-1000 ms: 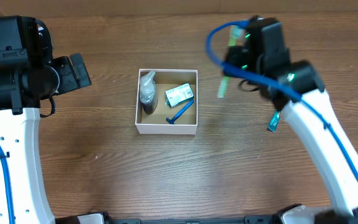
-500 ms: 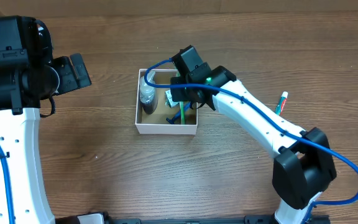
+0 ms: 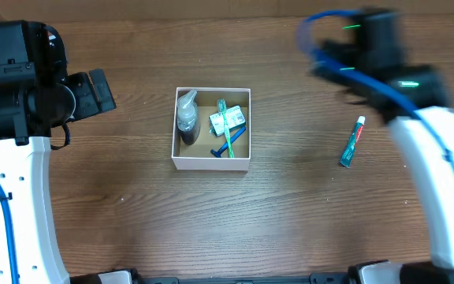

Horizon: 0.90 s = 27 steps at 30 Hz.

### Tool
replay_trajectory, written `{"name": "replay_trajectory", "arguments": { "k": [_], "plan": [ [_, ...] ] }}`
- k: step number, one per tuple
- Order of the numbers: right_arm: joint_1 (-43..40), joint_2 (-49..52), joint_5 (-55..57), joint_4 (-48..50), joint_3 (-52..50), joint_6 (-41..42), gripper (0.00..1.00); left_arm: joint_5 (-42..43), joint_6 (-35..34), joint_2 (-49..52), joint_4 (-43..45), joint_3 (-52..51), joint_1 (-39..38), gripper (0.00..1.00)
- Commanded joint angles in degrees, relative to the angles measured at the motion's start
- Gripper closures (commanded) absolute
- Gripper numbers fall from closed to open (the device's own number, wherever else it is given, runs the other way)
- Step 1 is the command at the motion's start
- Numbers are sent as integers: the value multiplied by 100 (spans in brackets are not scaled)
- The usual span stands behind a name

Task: Pack container
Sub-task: 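Grasp the Colgate toothpaste tube with the right gripper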

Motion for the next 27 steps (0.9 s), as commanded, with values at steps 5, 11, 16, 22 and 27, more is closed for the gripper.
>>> {"name": "replay_trajectory", "arguments": {
  "k": [5, 11, 16, 22, 27],
  "plan": [
    [-1818, 551, -964, -66, -1082, -835, 20, 66, 142, 24, 2, -13, 15, 0],
    [-1801, 1403, -1117, 549, -2009, -1113, 15, 68, 125, 24, 0, -13, 15, 0],
    [-1801, 2048, -1115, 756, -2118, -1113, 15, 68, 125, 24, 0, -13, 15, 0],
    [-1801, 2594, -1119, 831, -2118, -1113, 15, 68, 125, 24, -17, -13, 15, 0],
    [-1801, 2800, -1117, 822, -2118, -1113, 14, 68, 125, 24, -17, -13, 15, 0]
  ]
}}
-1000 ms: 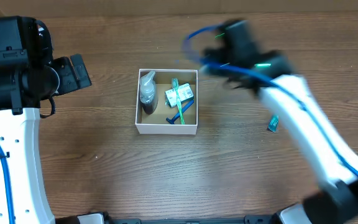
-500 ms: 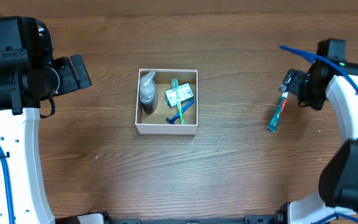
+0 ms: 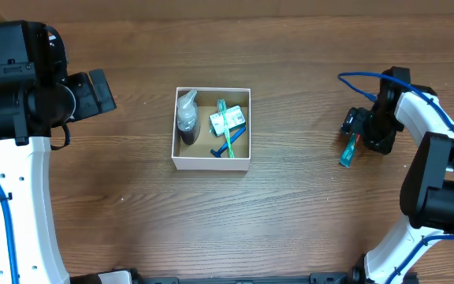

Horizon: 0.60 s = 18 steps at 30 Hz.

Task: Pack container
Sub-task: 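Grasp the Colgate toothpaste tube with the right gripper, then place the toothpaste tube into the box and release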

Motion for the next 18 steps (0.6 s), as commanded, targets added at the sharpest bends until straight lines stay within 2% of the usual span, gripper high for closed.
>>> {"name": "replay_trajectory", "arguments": {
  "k": [1, 3, 4, 7, 9, 12, 15, 17, 18],
  "plan": [
    [4, 140, -39, 35, -7, -57, 14, 66, 114, 24, -2, -13, 15, 0],
    [4, 142, -42, 22, -7, -57, 17, 63, 114, 24, -2, -13, 15, 0],
    [4, 140, -42, 9, -7, -55, 22, 63, 114, 24, -2, -13, 15, 0],
    [4, 140, -42, -50, -7, -59, 49, 63, 114, 24, -2, -13, 15, 0],
    [4, 140, -42, -50, -7, -59, 61, 63, 114, 24, -4, -13, 15, 0],
    [4, 140, -42, -57, -7, -57, 68, 63, 114, 24, -2, -13, 15, 0],
    [4, 140, -46, -55, -7, -57, 85, 63, 114, 24, -2, -13, 15, 0],
    [4, 140, -111, -50, -4, -55, 90, 63, 114, 24, -2, -13, 15, 0],
    [4, 140, -151, -76, 2, -55, 95, 63, 114, 24, -2, -13, 15, 0]
  ]
}}
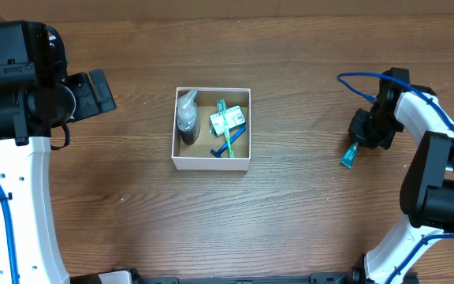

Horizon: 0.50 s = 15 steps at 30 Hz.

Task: Pack container
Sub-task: 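Place the toothpaste tube into the box and release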

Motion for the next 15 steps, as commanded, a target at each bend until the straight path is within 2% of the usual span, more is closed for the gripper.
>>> {"name": "replay_trajectory", "arguments": {
  "k": [1, 5, 9, 12, 15],
  "plan": [
    [4, 94, -103, -116, 46, 15, 96, 63, 116, 24, 4, -13, 15, 0],
    [72, -195, -101, -798, 603, 212, 96, 63, 118, 24, 9, -13, 15, 0],
    [535, -1202, -105, -1036, 1174, 188, 96, 63, 116, 24, 9, -13, 15, 0],
    [1443, -2194, -291, -605, 1311, -15, 96, 63, 114, 24, 13, -13, 15, 0],
    [2618, -2573, -291, 48, 1311, -59, 96, 66, 114, 24, 13, -13, 15, 0]
  ]
}}
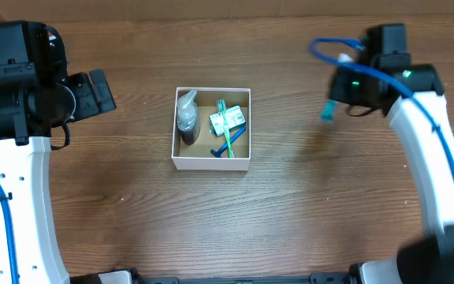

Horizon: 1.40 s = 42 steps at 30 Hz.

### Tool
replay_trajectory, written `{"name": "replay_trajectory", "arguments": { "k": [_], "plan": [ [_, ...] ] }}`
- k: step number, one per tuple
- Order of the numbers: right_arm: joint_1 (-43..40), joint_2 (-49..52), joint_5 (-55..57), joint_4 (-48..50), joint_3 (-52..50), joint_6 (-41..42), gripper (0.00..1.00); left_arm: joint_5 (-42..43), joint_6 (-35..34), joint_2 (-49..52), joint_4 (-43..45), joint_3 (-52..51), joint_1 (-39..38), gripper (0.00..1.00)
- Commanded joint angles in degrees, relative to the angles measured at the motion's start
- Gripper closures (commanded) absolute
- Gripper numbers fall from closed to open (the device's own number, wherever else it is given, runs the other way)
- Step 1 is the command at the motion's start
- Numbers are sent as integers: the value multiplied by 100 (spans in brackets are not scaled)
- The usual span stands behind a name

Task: Pack container

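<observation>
A white open box (211, 164) stands mid-table. Inside it lie a grey pump bottle (186, 117), a green toothbrush (225, 134), a blue razor (222, 151) and a small white-green packet (228, 119). To the right of the box, raised off the table, my right gripper (335, 101) is shut on the toothpaste tube (327, 113); only the tube's teal end shows below the fingers. My left gripper (93, 91) hangs at the far left, well away from the box, its fingers apart and empty.
The brown wooden table (290, 213) runs under everything. The white left arm (30, 205) runs down the left edge and the white right arm (440, 166) down the right edge, with a blue cable looping by the right wrist.
My right gripper was down on the toothpaste tube at the table's right side. Now it is higher and further left, toward the box, with the tube in it and off the table.
The tube lay on the table at the right with my right arm blurred above it. Then the right gripper stood at the tube's upper end, then lower over it. Now the tube hangs in the gripper, nearer the box. The left arm stayed still throughout.
</observation>
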Motion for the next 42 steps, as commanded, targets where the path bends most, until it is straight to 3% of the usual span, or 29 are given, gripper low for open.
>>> {"name": "replay_trajectory", "arguments": {
  "k": [1, 4, 10, 13, 15, 17, 20, 23, 25, 29, 33, 37, 42],
  "plan": [
    [1132, -227, -129, 463, 90, -111, 96, 66, 114, 24, 9, -13, 15, 0],
    [2065, 262, -83, 774, 87, -90, 96, 66, 114, 24, 9, -13, 15, 0],
    [2544, 1445, -92, 817, 87, 184, 93, 63, 114, 24, 7, -13, 15, 0],
    [2566, 1572, -90, 944, 87, 179, 91, 63, 114, 24, 7, -13, 15, 0],
    [2566, 1556, -90, 1049, 90, 179, 65, 63, 114, 24, 7, -13, 15, 0],
    [2566, 1554, -90, 1023, 92, 179, 55, 63, 116, 24, 4, -13, 15, 0],
    [2555, 1403, -57, 807, 229, 177, 49, 68, 197, 24, -109, -13, 15, 0],
    [2520, 774, 981, 621, 625, 179, 45, 372, 800, 24, -55, -13, 15, 0],
    [2350, 223, 1521, 737, 664, 177, 35, 632, 984, 24, 17, -13, -13, 0],
    [1421, -363, 1609, 761, 662, 160, 24, 1069, 1851, 59, 273, -20, -483, 0],
    [306, -286, 1259, 610, 608, 160, 0, 898, 2063, 361, 614, -24, -999, 0],
    [-326, -258, 1226, 658, 614, 157, 0, 813, 2061, 925, 721, -24, -1058, 0],
    [-573, -275, 981, -20, 616, -122, 0, 1023, 2173, 1196, 435, -24, -1040, 0]
  ]
}}
